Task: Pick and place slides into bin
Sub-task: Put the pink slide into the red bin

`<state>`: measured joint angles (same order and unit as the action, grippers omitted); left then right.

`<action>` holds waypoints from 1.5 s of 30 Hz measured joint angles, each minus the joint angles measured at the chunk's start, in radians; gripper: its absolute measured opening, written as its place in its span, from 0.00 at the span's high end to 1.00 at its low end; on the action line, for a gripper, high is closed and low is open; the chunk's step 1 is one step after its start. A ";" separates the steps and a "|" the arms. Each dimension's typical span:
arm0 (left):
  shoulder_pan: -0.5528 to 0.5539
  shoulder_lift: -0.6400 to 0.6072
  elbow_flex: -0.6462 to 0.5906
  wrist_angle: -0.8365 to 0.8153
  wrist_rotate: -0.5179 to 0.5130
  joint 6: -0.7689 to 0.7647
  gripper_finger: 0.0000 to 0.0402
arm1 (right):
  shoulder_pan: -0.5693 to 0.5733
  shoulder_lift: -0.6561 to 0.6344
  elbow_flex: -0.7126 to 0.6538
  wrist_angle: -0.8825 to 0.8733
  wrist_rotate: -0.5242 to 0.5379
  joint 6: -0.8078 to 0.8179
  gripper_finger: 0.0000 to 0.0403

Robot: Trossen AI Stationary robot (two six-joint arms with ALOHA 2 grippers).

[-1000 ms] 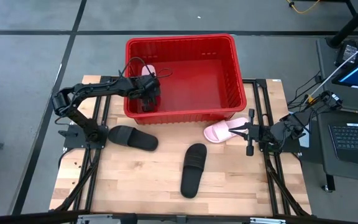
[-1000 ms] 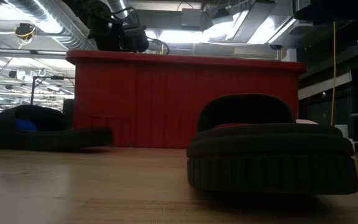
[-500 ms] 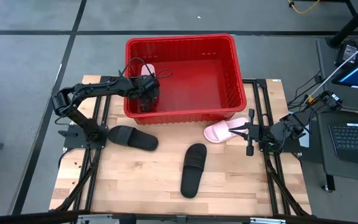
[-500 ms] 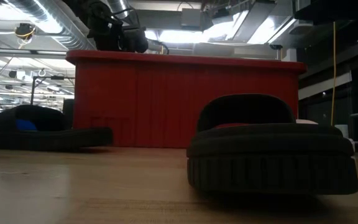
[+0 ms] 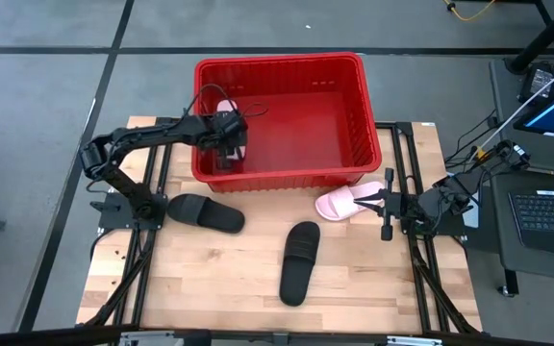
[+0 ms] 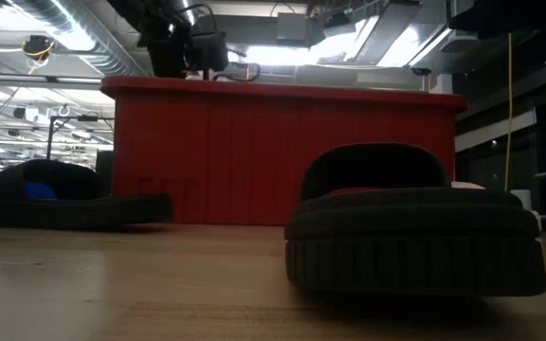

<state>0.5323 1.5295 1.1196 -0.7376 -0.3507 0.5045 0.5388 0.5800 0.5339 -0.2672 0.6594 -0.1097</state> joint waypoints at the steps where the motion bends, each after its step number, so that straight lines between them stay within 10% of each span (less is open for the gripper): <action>1: 0.000 0.000 0.017 -0.010 -0.004 0.000 0.67 | 0.000 0.000 0.000 0.000 0.000 0.000 0.95; 25: -0.291 -0.001 0.470 -0.163 -0.148 0.050 0.69 | 0.000 0.020 -0.002 0.025 0.002 -0.003 0.95; 34: -0.530 -0.001 0.471 -0.169 -0.096 0.003 0.88 | 0.001 0.118 0.121 -0.143 0.074 0.127 0.99; 45: -0.814 0.000 0.198 0.106 -0.151 -0.245 1.00 | 0.072 0.321 0.228 -0.611 -0.015 0.758 0.99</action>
<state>-0.2815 1.5298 1.3173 -0.6312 -0.5021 0.2590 0.6113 0.9009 0.7617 -0.8777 0.6446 0.6487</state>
